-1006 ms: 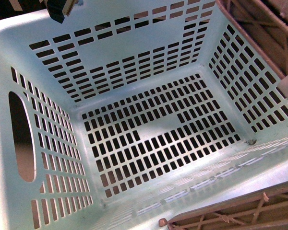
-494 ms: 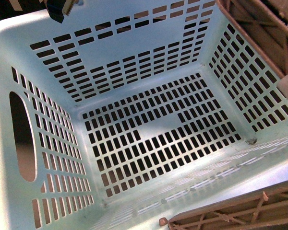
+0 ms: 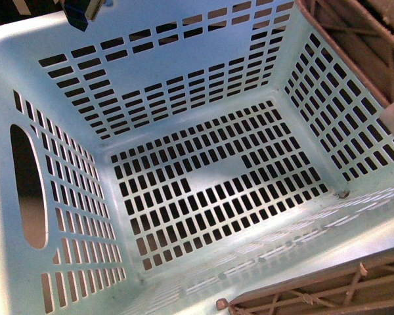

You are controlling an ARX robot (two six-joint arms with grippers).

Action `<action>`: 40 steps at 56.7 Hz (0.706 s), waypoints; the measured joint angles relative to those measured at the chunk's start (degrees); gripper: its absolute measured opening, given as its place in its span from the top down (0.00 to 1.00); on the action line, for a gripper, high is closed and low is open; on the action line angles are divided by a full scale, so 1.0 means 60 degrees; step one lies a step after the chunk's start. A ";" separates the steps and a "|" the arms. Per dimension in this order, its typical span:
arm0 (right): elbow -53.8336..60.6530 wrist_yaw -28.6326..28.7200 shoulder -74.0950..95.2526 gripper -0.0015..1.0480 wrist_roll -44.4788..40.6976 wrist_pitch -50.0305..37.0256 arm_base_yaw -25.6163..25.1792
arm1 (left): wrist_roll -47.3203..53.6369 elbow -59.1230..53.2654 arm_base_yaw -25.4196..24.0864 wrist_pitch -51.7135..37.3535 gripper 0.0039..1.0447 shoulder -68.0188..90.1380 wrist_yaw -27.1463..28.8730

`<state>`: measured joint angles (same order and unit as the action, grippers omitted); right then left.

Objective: Pick apple with right arm and hold basket with left

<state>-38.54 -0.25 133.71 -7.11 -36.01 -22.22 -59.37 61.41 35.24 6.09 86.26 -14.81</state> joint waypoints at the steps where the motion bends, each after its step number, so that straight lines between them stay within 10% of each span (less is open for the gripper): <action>1: -0.0095 -0.0051 0.0044 0.08 0.0029 0.0033 0.0036 | 0.0000 0.0000 0.0000 0.0000 0.83 0.0000 0.0000; 40: -0.1439 -0.0226 0.0790 0.15 0.0543 0.0761 0.0033 | 0.0000 0.0000 0.0000 0.0000 0.83 0.0000 0.0007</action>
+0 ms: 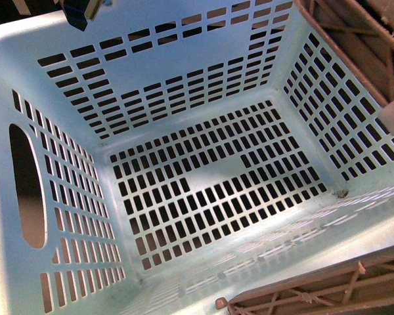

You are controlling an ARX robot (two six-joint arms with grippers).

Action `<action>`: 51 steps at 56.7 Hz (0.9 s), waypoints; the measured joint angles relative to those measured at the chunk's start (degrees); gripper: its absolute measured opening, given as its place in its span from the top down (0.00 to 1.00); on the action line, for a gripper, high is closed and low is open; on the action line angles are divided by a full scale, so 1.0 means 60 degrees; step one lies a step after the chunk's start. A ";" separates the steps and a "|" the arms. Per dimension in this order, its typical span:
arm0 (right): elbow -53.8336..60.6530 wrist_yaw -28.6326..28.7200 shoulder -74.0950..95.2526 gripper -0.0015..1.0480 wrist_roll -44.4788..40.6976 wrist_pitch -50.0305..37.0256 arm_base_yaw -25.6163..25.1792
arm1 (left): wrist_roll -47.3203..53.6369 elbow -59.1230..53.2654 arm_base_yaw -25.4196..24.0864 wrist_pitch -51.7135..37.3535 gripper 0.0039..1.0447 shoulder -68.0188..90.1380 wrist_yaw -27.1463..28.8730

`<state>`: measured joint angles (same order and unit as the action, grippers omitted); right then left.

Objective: Pick apple with right arm and hold basket with left

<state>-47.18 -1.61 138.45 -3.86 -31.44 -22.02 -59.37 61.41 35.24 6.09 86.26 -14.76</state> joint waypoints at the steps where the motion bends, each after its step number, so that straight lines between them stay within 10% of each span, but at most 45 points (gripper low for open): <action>1: 0.0004 0.0011 0.0000 0.17 0.0007 0.0018 0.0000 | 0.0000 0.0000 0.0000 0.0000 0.83 0.0000 0.0000; 35: 0.2637 0.1082 -0.3217 0.23 -0.0317 -0.0022 -0.0404 | 0.0000 0.0000 0.0004 0.0000 0.83 0.0000 -0.0007; 51: 0.3949 0.2433 -1.0273 0.24 -0.0608 0.3807 -0.0499 | 0.0000 0.0000 0.0004 0.0000 0.83 0.0000 0.0000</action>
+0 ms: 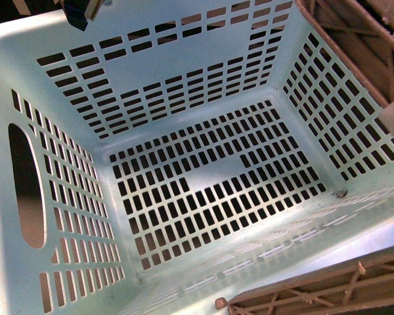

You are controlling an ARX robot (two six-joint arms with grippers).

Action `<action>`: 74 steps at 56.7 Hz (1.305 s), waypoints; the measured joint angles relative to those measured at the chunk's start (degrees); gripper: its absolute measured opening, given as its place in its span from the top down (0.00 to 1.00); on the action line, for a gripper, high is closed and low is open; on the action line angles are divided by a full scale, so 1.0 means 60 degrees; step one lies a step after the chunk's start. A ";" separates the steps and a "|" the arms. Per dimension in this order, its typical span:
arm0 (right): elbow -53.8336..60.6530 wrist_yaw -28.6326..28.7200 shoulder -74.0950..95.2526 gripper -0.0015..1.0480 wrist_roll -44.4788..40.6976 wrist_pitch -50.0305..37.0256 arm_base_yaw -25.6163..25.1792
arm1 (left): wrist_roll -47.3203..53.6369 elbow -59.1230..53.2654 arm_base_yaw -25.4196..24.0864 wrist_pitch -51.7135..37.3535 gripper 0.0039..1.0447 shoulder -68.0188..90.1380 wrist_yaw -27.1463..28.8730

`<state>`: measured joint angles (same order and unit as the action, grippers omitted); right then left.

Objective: Pick apple with right arm and hold basket with left

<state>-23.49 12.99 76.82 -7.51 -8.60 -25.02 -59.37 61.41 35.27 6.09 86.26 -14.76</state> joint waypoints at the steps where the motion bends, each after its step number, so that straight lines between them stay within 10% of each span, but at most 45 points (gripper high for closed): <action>1: -0.0018 0.0033 -0.0251 0.24 0.0018 0.0149 0.0007 | 0.0000 0.0000 0.0000 0.0000 0.83 0.0000 -0.0004; 19: -0.0568 -0.0397 -0.4849 0.24 0.1355 0.2248 0.1843 | 0.0000 0.0000 -0.0004 0.0000 0.83 0.0000 -0.0004; 51: -0.1016 -0.2863 -0.4178 0.24 0.2572 0.1122 0.7085 | -0.0004 0.0000 -0.0004 0.0000 0.83 0.0000 -0.0007; 74: -0.0623 -0.3581 -0.3271 0.20 0.2361 0.0419 0.7956 | 0.0007 0.0000 -0.0004 0.0000 0.83 0.0000 0.0025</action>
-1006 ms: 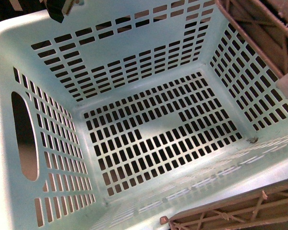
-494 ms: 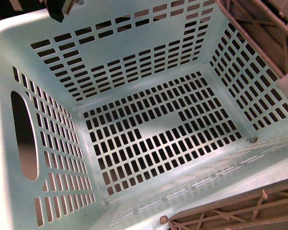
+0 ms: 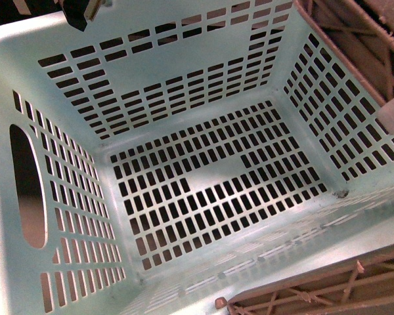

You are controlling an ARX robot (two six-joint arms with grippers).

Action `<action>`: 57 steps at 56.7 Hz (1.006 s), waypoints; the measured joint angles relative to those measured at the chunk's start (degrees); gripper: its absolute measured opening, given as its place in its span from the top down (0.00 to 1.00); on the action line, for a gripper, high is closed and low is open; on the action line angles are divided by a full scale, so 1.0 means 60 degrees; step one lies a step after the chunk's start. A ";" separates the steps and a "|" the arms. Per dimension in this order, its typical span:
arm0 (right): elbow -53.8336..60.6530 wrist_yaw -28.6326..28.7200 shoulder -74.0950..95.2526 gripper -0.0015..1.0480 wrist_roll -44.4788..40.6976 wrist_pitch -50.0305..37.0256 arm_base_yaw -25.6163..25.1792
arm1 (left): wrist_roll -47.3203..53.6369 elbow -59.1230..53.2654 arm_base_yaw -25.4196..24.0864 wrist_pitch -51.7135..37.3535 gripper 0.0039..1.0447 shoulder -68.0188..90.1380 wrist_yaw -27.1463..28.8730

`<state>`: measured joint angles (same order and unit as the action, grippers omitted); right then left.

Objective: Pick apple with right arm and hold basket with left

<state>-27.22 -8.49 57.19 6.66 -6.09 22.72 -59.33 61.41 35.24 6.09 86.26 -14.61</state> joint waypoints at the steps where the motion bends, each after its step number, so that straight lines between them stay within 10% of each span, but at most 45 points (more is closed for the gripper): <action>1: 0.0004 0.0000 0.0000 0.18 0.0000 -0.0007 0.0011 | 0.0000 0.0000 0.0000 0.0000 0.83 0.0000 0.0000; 6: 0.0033 -0.0069 -0.0015 0.07 0.0004 -0.0033 0.0073 | -0.0007 0.0000 0.0004 0.0000 0.83 0.0000 -0.0044; 57: 0.0827 -0.1191 -0.3978 0.08 0.0973 0.2772 -0.1996 | 0.0058 -0.0004 0.0011 0.0007 0.83 0.0040 0.0015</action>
<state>-22.26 -15.64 33.32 12.49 10.55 10.74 -58.98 61.39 35.31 6.13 86.50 -14.52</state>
